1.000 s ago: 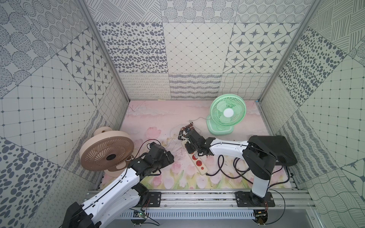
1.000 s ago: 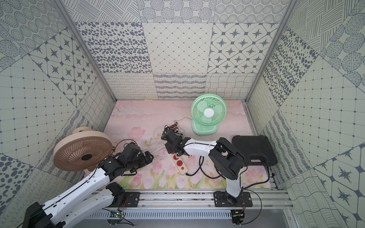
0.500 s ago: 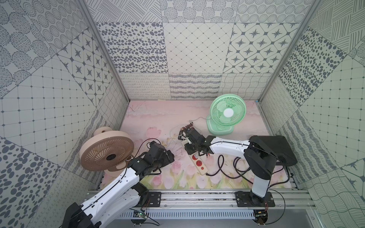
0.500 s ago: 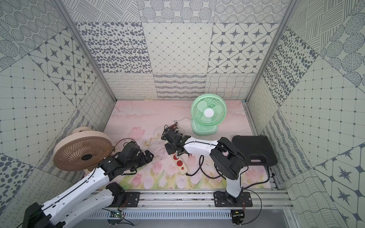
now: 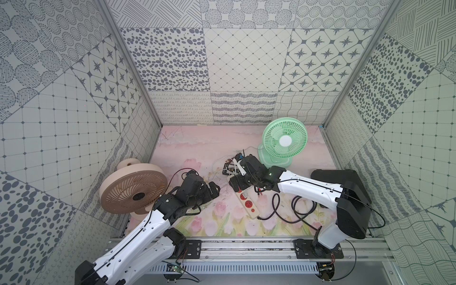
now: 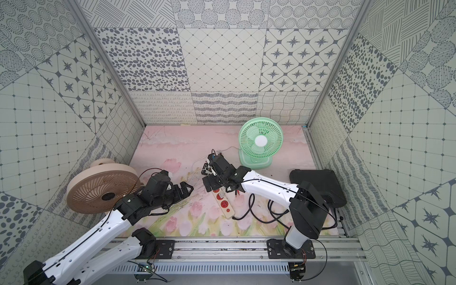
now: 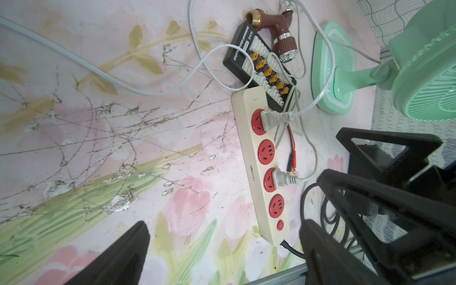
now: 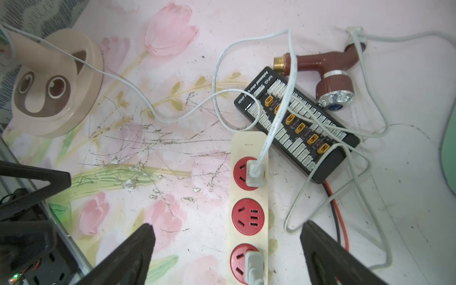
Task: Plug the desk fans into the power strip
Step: Insert the plug into the socket, then reset both arms
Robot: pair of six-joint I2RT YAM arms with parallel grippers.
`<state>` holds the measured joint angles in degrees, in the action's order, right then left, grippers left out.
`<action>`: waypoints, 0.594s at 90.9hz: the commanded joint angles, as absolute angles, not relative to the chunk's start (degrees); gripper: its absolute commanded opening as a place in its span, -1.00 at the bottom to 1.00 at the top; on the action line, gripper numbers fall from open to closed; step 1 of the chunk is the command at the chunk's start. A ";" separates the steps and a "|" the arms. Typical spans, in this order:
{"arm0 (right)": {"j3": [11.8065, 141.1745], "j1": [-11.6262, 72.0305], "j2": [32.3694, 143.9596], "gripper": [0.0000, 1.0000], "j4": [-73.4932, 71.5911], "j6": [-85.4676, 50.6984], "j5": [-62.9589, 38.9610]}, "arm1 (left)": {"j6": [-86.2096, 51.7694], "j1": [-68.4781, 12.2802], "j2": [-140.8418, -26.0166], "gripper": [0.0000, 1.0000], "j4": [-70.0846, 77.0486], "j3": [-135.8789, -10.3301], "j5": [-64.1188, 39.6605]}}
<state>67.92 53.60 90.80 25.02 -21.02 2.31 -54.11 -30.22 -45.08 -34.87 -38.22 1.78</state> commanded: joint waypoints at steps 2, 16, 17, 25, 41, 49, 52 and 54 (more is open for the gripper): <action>66.45 53.83 85.88 0.94 26.08 -21.52 1.46 | -52.90 -29.05 -42.55 0.99 -39.70 -42.10 -2.90; 63.58 53.79 78.66 0.94 26.27 -21.62 -0.09 | -52.40 -29.04 -39.36 0.99 -42.82 -45.90 -4.30; 63.34 53.83 78.22 0.94 26.27 -21.58 -0.17 | -52.30 -29.02 -39.11 0.99 -43.16 -46.24 -4.35; 61.67 53.95 73.49 0.94 26.26 -21.11 -0.82 | -51.83 -29.10 -37.53 0.99 -45.74 -48.77 -4.57; 57.77 54.06 63.08 0.94 26.78 -20.12 -0.88 | -50.92 -29.10 -33.75 0.99 -49.93 -53.24 -5.12; 56.22 54.18 58.74 0.94 27.18 -19.57 -0.50 | -49.99 -29.09 -31.89 0.99 -50.56 -54.22 -5.58; 55.64 54.16 57.00 0.94 27.36 -19.11 -0.36 | -49.73 -29.09 -31.35 0.99 -50.62 -54.36 -5.67; 55.29 54.14 55.95 0.94 27.45 -18.84 -0.24 | -49.57 -29.09 -30.87 0.99 -50.67 -54.44 -5.66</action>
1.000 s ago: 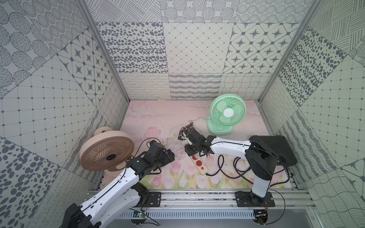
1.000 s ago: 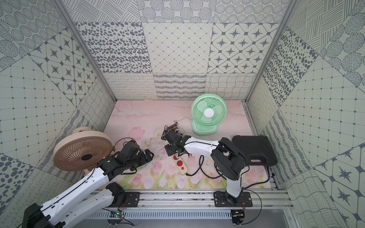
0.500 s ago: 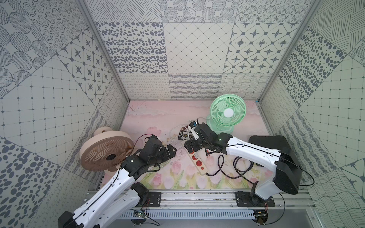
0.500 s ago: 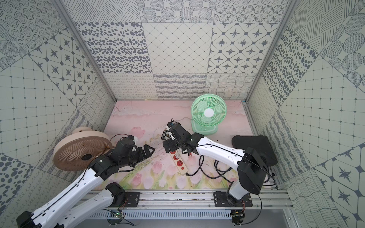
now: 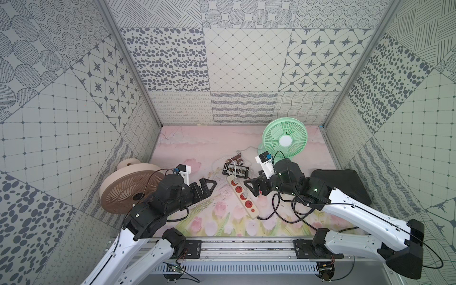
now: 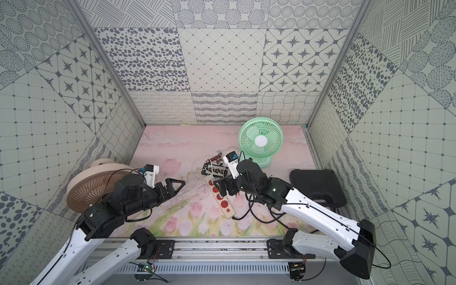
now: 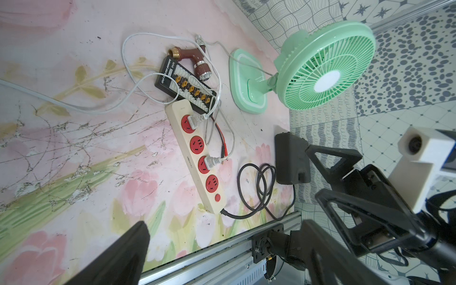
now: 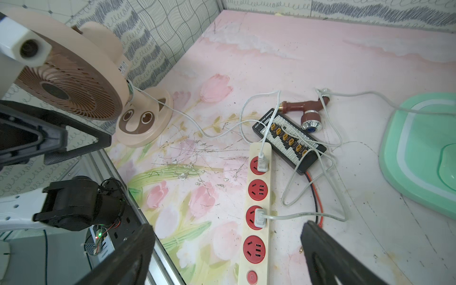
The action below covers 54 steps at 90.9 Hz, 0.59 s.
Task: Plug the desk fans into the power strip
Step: Reset both arms
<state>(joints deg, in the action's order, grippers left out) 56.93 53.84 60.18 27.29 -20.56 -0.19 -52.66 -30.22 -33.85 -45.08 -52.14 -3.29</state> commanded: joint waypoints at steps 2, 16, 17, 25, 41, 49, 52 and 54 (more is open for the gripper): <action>54.82 54.19 55.19 0.94 27.54 -18.33 -0.10 | -49.44 -29.09 -30.50 0.99 -50.70 -54.37 -5.59; 51.72 54.08 48.22 0.94 28.80 -15.39 4.42 | -46.91 -29.05 -29.29 0.99 -49.63 -53.14 -4.94; 51.44 54.02 47.75 0.94 28.86 -15.12 4.71 | -46.70 -29.07 -29.32 0.99 -49.56 -52.85 -4.84; 49.74 53.66 45.51 0.94 29.04 -14.41 8.21 | -46.27 -29.07 -30.10 0.99 -48.94 -51.17 -2.62; 46.64 48.20 43.55 0.94 28.79 -13.27 11.29 | -46.23 -29.09 -34.54 0.99 -43.19 -46.52 0.52; 45.44 42.20 44.72 0.94 28.13 -12.99 7.54 | -45.85 -29.11 -37.68 0.99 -39.57 -44.43 3.31; 44.99 39.65 45.05 0.94 27.58 -12.86 6.30 | -45.34 -29.09 -38.70 0.99 -38.30 -43.67 4.07; 44.51 38.21 45.14 0.94 27.07 -12.73 5.66 | -44.82 -29.09 -39.67 0.99 -36.71 -43.06 4.45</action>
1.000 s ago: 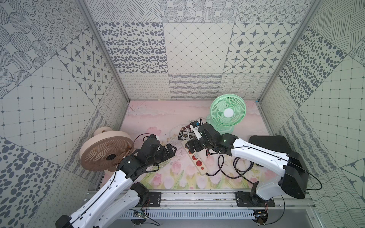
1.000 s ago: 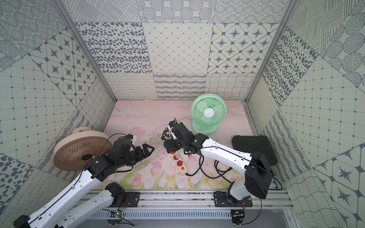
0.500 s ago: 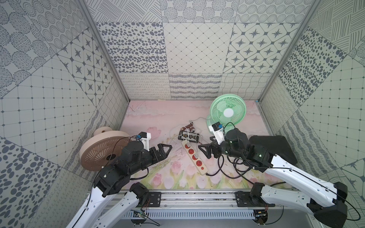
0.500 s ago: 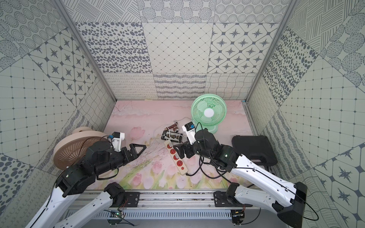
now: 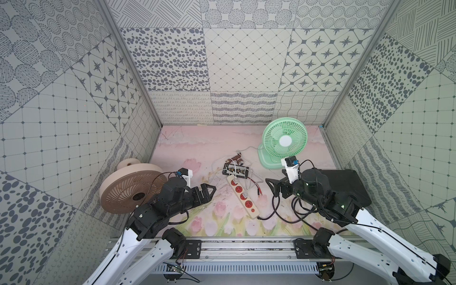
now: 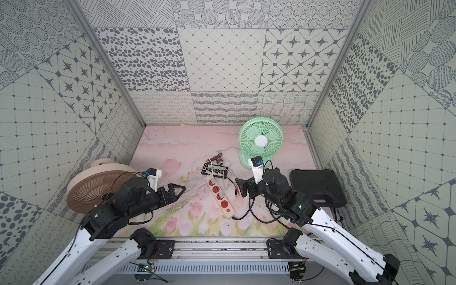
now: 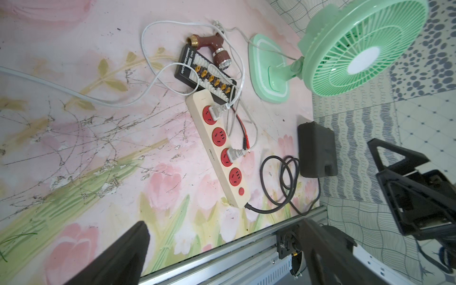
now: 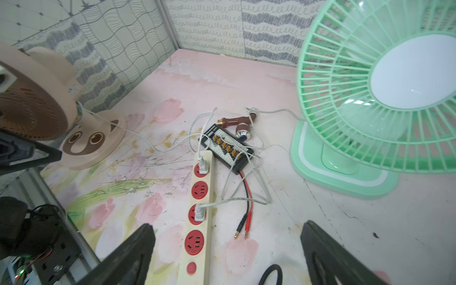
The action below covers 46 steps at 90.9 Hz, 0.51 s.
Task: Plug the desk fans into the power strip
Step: Reset both arms
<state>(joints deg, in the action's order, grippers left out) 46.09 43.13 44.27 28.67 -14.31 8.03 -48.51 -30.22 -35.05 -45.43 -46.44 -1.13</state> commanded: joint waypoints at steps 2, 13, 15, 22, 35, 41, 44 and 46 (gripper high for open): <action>44.13 37.00 45.34 0.94 26.63 -12.65 5.15 | -44.36 -29.07 -41.03 0.99 -35.63 -42.74 4.80; 40.84 29.99 45.11 0.94 22.75 -12.54 2.83 | -41.27 -29.05 -47.89 0.99 -30.04 -41.04 8.36; 40.31 28.44 44.98 0.94 21.97 -12.67 1.94 | -40.60 -29.08 -49.41 0.99 -29.15 -40.93 9.19; 37.72 22.69 44.41 0.94 18.78 -13.60 -0.84 | -37.46 -29.02 -53.88 0.99 -26.16 -40.83 12.10; 33.42 12.75 42.52 0.94 13.27 -14.13 -5.32 | -29.95 -29.01 -61.98 0.99 -21.59 -43.23 17.73; 31.85 8.62 41.97 0.94 10.91 -14.64 -6.96 | -26.22 -29.01 -65.97 0.99 -21.37 -45.35 20.45; 31.40 6.42 41.75 0.94 9.70 -14.86 -7.85 | -24.52 -29.01 -68.00 0.99 -21.46 -46.52 21.88; 31.34 5.21 41.68 0.94 8.97 -15.01 -8.25 | -23.58 -28.94 -69.05 0.99 -21.51 -47.20 22.57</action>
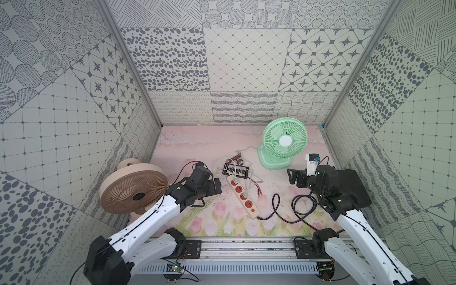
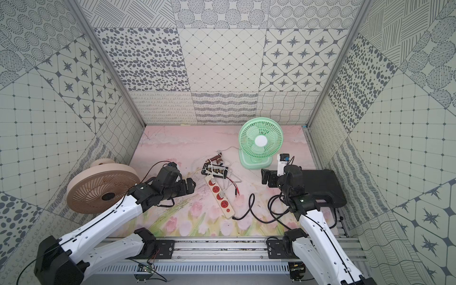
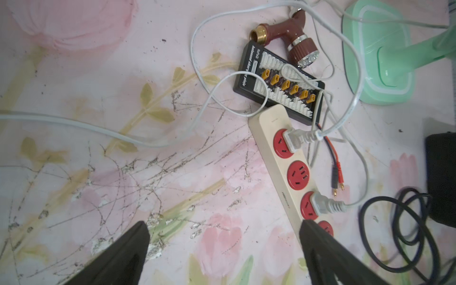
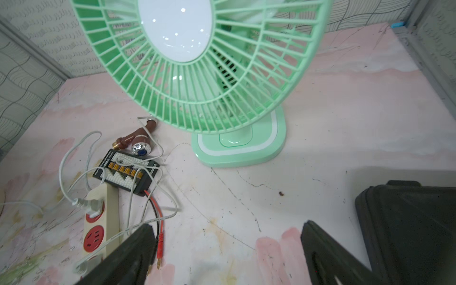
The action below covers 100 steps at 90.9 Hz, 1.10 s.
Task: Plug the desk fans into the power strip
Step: Reset both arms
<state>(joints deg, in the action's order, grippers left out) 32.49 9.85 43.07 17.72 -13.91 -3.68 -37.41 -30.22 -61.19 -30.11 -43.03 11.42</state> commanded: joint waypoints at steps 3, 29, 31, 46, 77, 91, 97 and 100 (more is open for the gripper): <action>29.85 3.50 41.47 0.94 7.68 -15.09 -8.79 | -22.11 -28.90 -70.63 0.99 -21.36 -47.95 23.91; 21.92 -4.19 38.52 0.94 -1.95 -14.39 -3.78 | -14.95 -24.68 -71.80 0.99 -14.60 -44.55 25.55; 21.12 -4.41 38.13 0.94 -2.91 -14.23 -3.12 | -14.77 -23.92 -71.81 0.99 -14.15 -44.27 25.04; 16.75 -5.15 36.84 0.94 -8.01 -13.43 1.30 | -12.83 -20.01 -73.02 0.99 -10.26 -42.09 23.95; 10.49 -5.14 44.36 0.94 -22.87 -13.23 7.58 | -5.61 -15.37 -70.88 0.99 11.24 -31.09 17.99; 9.89 -5.11 49.93 0.94 -28.53 -12.97 9.19 | -5.21 -13.69 -73.11 0.99 18.66 -28.65 17.44; 9.57 -5.11 52.26 0.94 -31.54 -12.71 9.63 | -5.20 -13.10 -74.64 0.99 23.08 -27.45 18.08; 9.46 -5.08 53.27 0.94 -32.98 -12.67 10.06 | -5.43 -12.72 -75.28 0.99 25.20 -26.57 18.45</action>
<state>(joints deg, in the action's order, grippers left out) 10.20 -4.95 50.54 -22.79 -13.50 7.66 -9.21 -14.92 -72.84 5.54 -29.45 19.46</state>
